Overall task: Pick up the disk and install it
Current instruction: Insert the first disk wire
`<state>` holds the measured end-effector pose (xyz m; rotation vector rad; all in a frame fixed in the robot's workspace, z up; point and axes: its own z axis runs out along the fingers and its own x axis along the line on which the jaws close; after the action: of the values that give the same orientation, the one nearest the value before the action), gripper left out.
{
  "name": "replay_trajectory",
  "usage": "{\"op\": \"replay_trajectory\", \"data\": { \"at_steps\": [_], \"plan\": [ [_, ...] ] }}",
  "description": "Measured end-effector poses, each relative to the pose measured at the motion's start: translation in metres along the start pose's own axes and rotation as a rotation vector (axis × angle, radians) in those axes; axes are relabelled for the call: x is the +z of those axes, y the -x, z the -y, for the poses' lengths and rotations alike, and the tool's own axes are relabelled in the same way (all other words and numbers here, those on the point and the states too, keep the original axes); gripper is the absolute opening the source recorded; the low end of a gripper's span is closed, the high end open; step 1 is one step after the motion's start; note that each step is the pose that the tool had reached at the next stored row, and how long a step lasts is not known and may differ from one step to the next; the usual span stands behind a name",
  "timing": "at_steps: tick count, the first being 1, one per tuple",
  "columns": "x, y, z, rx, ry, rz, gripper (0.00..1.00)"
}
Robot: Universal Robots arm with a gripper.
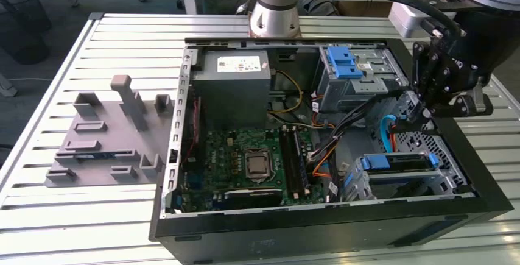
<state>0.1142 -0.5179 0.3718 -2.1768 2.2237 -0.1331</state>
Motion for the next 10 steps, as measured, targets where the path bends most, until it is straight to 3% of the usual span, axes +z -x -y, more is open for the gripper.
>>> {"op": "replay_trajectory", "data": {
  "at_steps": [3,10],
  "plan": [
    [0.0011,0.0038,0.0007,0.000,0.0000,-0.0025,0.11],
    [0.0023,0.0040,0.0021,-0.001,0.0027,-0.0077,0.11]
  ]
}}
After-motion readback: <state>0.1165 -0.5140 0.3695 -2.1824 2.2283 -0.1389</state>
